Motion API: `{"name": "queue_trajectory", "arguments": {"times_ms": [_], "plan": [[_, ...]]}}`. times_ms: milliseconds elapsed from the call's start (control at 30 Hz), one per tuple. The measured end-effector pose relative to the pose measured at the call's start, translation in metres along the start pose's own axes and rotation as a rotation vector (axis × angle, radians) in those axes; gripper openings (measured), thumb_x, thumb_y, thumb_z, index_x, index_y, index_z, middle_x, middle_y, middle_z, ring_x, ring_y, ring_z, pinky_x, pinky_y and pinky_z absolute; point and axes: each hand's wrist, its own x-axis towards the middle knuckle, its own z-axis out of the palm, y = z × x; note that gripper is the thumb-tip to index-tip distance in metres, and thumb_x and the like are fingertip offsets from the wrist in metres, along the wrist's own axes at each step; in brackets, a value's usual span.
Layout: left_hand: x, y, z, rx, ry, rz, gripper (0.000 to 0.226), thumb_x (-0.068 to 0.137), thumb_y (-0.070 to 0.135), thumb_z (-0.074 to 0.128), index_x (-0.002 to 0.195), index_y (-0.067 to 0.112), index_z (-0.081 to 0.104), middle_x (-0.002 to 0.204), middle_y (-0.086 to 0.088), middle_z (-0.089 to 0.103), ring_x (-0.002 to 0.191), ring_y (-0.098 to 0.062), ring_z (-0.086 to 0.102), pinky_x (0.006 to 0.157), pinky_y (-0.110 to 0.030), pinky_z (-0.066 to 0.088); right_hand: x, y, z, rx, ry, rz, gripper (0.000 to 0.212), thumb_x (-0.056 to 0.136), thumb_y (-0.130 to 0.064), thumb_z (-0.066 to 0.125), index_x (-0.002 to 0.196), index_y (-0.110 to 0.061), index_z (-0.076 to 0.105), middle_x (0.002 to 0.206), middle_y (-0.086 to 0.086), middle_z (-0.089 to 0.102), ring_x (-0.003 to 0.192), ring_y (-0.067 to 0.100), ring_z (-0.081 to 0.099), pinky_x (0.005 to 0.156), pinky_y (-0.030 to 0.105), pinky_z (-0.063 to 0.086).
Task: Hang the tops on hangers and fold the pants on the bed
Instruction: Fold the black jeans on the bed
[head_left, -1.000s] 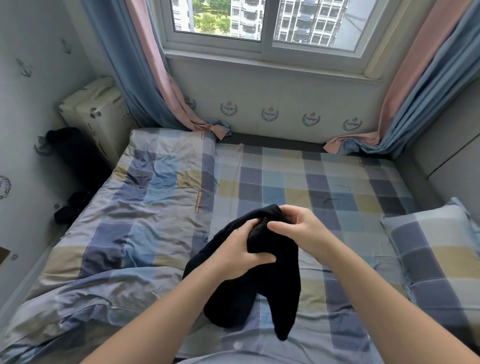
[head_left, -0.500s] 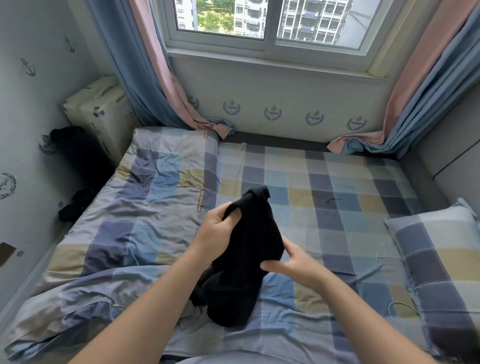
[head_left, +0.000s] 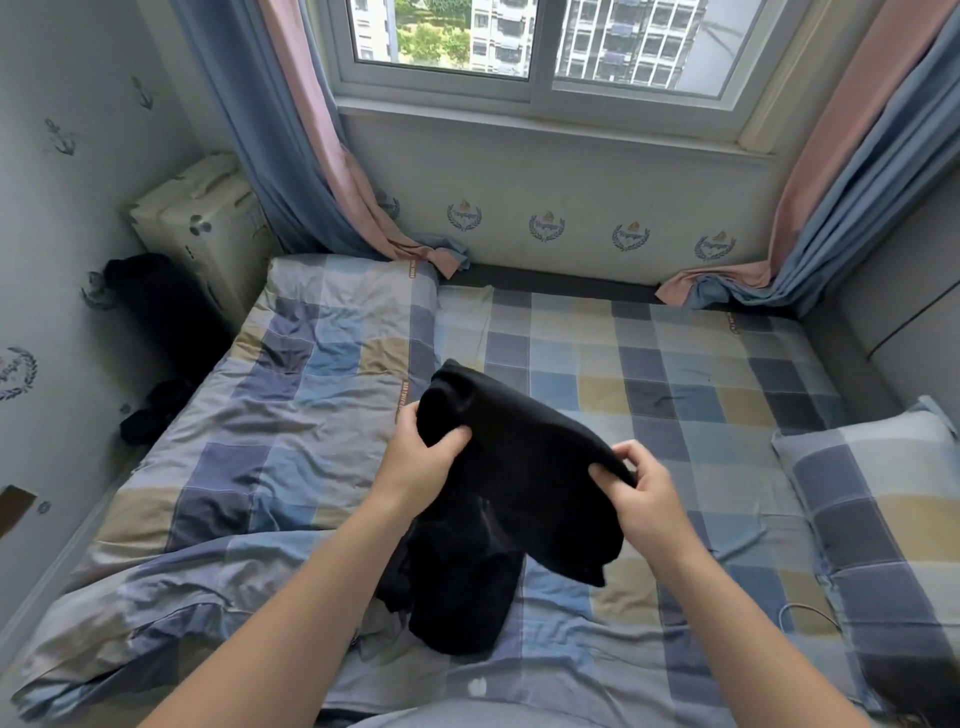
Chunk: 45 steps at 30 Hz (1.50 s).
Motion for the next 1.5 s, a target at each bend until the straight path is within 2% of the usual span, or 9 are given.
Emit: {"name": "queue_trajectory", "arguments": {"times_ms": [100, 233, 333, 467, 767, 1000, 1133, 1267, 1500], "plan": [[-0.006, -0.009, 0.011, 0.264, -0.083, 0.106, 0.099, 0.077, 0.050, 0.080, 0.155, 0.035, 0.021, 0.159, 0.010, 0.025, 0.147, -0.013, 0.023, 0.120, -0.041, 0.028, -0.002, -0.023, -0.011, 0.036, 0.030, -0.100, 0.008, 0.098, -0.008, 0.062, 0.094, -0.014, 0.064, 0.076, 0.003, 0.071, 0.071, 0.016, 0.066, 0.063, 0.028, 0.051], [-0.017, -0.001, 0.033, 0.483, -0.323, 0.298, 0.118, 0.061, 0.069, 0.078, 0.153, 0.055, 0.005, 0.164, 0.025, -0.005, 0.152, -0.005, -0.006, 0.124, -0.045, 0.012, -0.009, -0.059, -0.021, -0.046, -0.099, -0.229, 0.018, 0.096, 0.001, 0.059, 0.094, -0.015, 0.068, 0.080, 0.009, 0.071, 0.074, 0.018, 0.067, 0.065, 0.024, 0.052], [-0.020, 0.009, 0.052, 0.433, -0.517, 0.334, 0.113, 0.063, 0.059, 0.083, 0.153, 0.053, 0.015, 0.162, 0.023, 0.018, 0.151, -0.002, 0.014, 0.123, -0.042, 0.023, -0.014, -0.078, -0.028, -0.136, -0.173, -0.280, 0.021, 0.095, 0.004, 0.058, 0.095, -0.014, 0.070, 0.083, 0.002, 0.073, 0.082, 0.015, 0.070, 0.071, 0.021, 0.053], [-0.027, 0.011, 0.077, 0.341, -0.682, 0.261, 0.068, 0.072, 0.039, 0.086, 0.129, 0.048, 0.050, 0.119, 0.022, 0.065, 0.114, 0.000, 0.060, 0.100, -0.039, 0.052, -0.020, -0.098, -0.044, -0.230, -0.176, -0.352, 0.025, 0.091, 0.002, 0.063, 0.093, -0.021, 0.073, 0.086, -0.004, 0.074, 0.087, 0.013, 0.069, 0.077, 0.021, 0.053], [-0.035, 0.002, 0.092, 0.326, -0.573, 0.203, 0.035, 0.095, 0.049, 0.058, 0.090, 0.016, 0.067, 0.082, -0.005, 0.071, 0.077, -0.023, 0.066, 0.075, -0.044, 0.051, -0.002, -0.124, -0.078, -0.411, -0.061, -0.415, 0.014, 0.087, -0.011, 0.073, 0.094, -0.023, 0.073, 0.086, -0.011, 0.072, 0.089, 0.005, 0.066, 0.081, 0.016, 0.049], [-0.028, 0.028, 0.079, -0.045, -0.345, 0.015, 0.020, 0.103, 0.034, 0.054, 0.107, 0.023, 0.070, 0.103, -0.001, 0.077, 0.100, -0.021, 0.072, 0.097, -0.050, 0.054, -0.008, -0.071, -0.060, -0.368, 0.341, -0.527, 0.037, 0.088, -0.036, 0.065, 0.122, -0.026, 0.059, 0.124, -0.011, 0.058, 0.123, 0.013, 0.051, 0.108, 0.032, 0.039], [-0.020, 0.041, 0.068, -0.168, -0.160, -0.065, 0.026, 0.102, 0.035, 0.057, 0.109, 0.014, 0.068, 0.106, -0.005, 0.076, 0.102, -0.022, 0.071, 0.097, -0.050, 0.055, -0.030, -0.020, -0.022, -0.208, 0.196, -0.361, 0.065, 0.081, -0.058, 0.061, 0.137, -0.028, 0.045, 0.137, -0.013, 0.049, 0.132, 0.003, 0.042, 0.110, 0.017, 0.032], [-0.020, 0.058, 0.064, -0.291, -0.118, -0.128, 0.026, 0.103, 0.030, 0.054, 0.109, 0.008, 0.067, 0.106, -0.013, 0.074, 0.098, -0.027, 0.072, 0.087, -0.047, 0.060, -0.036, 0.024, 0.018, -0.120, -0.146, -0.070, 0.107, 0.063, -0.070, 0.077, 0.151, -0.038, 0.025, 0.149, -0.024, 0.036, 0.138, -0.005, 0.033, 0.111, 0.026, 0.031], [-0.018, 0.072, 0.067, -0.497, -0.167, -0.212, 0.027, 0.105, 0.021, 0.049, 0.119, 0.000, 0.059, 0.109, -0.020, 0.073, 0.096, -0.030, 0.074, 0.063, -0.034, 0.060, -0.024, 0.047, 0.052, -0.029, -0.194, 0.076, 0.027, 0.091, -0.037, 0.071, 0.116, -0.030, 0.065, 0.106, -0.012, 0.072, 0.102, 0.004, 0.066, 0.088, 0.022, 0.052]]}}
